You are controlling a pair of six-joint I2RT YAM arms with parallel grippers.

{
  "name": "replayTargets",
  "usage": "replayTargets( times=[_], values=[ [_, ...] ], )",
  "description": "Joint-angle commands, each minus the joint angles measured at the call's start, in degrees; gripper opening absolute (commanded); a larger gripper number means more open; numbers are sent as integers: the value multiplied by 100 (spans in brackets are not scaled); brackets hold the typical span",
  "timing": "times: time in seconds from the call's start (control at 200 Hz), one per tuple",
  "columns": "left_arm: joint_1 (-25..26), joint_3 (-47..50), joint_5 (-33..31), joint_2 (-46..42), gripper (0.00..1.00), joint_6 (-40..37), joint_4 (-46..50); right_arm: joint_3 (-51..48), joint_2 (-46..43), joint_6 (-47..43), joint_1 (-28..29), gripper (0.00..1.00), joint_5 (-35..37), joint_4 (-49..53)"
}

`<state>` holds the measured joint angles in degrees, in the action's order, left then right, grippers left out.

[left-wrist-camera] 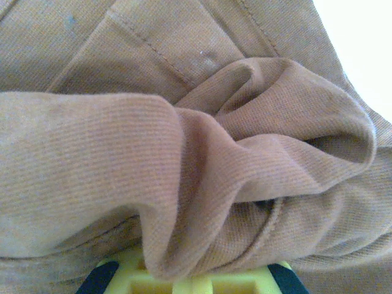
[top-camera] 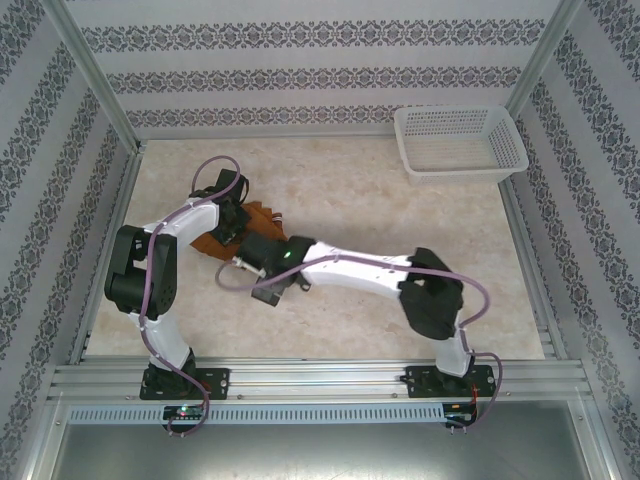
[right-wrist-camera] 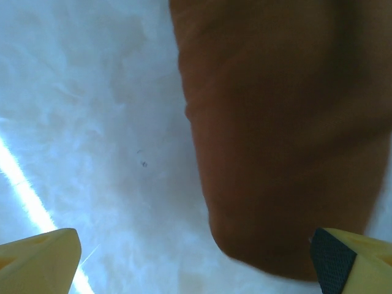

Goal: Roll up the long pants

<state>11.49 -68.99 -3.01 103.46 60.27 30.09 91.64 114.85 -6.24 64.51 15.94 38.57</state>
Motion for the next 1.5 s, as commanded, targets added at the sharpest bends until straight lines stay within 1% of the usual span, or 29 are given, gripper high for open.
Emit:
replayTargets(
  times=[0.0,0.105,0.275,0.37,0.49,0.545,0.654,0.734,0.839,0.954,1.029,1.129,1.289,1.494],
  values=[
    [-68,110,297,344,0,-48,-31,44,529,-629,148,98,1158,-795],
    [-65,96,319,267,0,-93,5,198,850,-987,202,98,1421,-1268],
    [-68,80,417,161,0,-150,20,757,1464,-1732,172,98,1891,-1822],
    [-63,111,534,144,0,-148,6,907,1647,-2052,182,98,2113,-2320],
    [-66,183,573,106,0,-164,-27,1121,1754,-2249,187,98,2322,-2634],
    [-67,202,573,101,0,-168,-30,1200,1732,-2286,213,98,2393,-2656],
    [-59,180,608,147,0,-192,-46,1274,1571,-2161,245,98,2592,-2291],
    [-60,142,642,213,0,-191,-61,1009,1295,-2045,244,98,2791,-2159],
    [-59,109,697,298,0,-174,-115,527,834,-1921,283,98,2862,-2175],
    [-50,66,779,370,0,-143,-108,442,530,-1888,385,98,3224,-1951],
    [-49,85,784,353,0,-141,-128,270,271,-1856,465,98,3232,-1946],
    [-33,85,790,347,0,-128,-121,394,210,-1826,503,98,3143,-1772],
    [-8,113,820,252,0,-80,-117,838,749,-2107,394,98,2957,-1843],
    [42,189,819,36,0,-101,-67,1580,1440,-2024,246,98,2559,-1645]
  ],
)
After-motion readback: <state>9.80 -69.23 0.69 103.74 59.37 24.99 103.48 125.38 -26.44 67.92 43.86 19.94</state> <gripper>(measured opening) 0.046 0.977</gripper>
